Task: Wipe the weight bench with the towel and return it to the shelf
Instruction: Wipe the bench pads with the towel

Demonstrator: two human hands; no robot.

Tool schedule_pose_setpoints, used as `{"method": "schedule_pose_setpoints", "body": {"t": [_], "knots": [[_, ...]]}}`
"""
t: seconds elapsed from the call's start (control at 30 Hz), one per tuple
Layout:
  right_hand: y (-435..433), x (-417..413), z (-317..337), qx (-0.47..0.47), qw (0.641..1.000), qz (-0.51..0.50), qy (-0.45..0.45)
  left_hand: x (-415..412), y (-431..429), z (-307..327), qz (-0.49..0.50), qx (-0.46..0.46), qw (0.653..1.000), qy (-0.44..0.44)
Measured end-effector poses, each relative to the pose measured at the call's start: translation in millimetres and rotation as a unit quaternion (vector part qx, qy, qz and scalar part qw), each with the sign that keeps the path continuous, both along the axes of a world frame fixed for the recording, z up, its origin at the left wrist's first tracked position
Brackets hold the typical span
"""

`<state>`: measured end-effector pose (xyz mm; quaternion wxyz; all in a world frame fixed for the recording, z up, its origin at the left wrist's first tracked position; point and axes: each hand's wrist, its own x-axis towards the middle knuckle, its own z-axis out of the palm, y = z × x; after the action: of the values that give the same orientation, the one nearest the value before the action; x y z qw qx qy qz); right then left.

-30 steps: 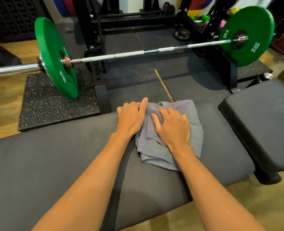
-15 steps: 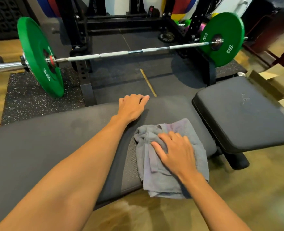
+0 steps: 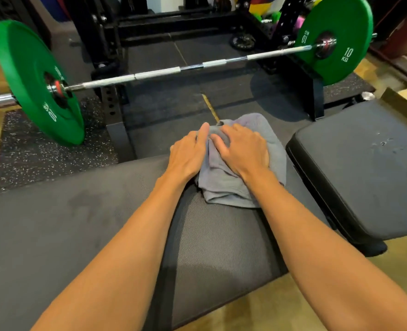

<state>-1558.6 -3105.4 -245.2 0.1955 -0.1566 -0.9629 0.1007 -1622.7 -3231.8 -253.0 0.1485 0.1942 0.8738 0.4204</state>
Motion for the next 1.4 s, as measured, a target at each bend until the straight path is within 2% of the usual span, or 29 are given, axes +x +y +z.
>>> {"method": "schedule_pose_setpoints", "body": {"t": [0.1,0.17,0.3,0.43,0.53,0.7,0.87,1.03,1.17,1.27,1.4], "knots": [[-2,13,8,-0.005,0.999,0.011,-0.047,7,-6,7,-0.006,0.008,0.999,-0.031],[-10,43,12,-0.022,0.997,0.017,-0.071,10,-8,9,-0.019,-0.012,1.000,-0.005],[-20,141,14,-0.006,0.998,0.001,-0.060,21,6,11,-0.062,-0.118,0.989,0.070],[-22,193,12,-0.004,0.998,-0.017,-0.054,28,24,13,-0.104,-0.107,0.982,0.113],[-12,172,7,0.006,0.999,-0.029,-0.024,28,34,10,-0.089,-0.075,0.986,0.119],[28,70,0,0.022,0.999,-0.045,0.016,20,39,-8,-0.063,-0.026,0.990,0.120],[54,18,-2,-0.013,0.999,-0.026,0.039,22,43,-8,-0.023,-0.060,0.989,0.131],[54,38,5,-0.049,0.998,0.023,0.039,34,46,7,0.005,-0.069,0.993,0.091],[68,100,8,-0.056,0.993,0.100,0.035,60,74,17,0.038,-0.073,0.990,0.112],[107,139,28,-0.051,0.992,0.107,0.041,85,109,32,0.022,-0.033,0.996,0.080],[174,167,71,0.009,0.989,0.087,0.116,111,165,51,0.014,0.057,0.997,0.045]]}}
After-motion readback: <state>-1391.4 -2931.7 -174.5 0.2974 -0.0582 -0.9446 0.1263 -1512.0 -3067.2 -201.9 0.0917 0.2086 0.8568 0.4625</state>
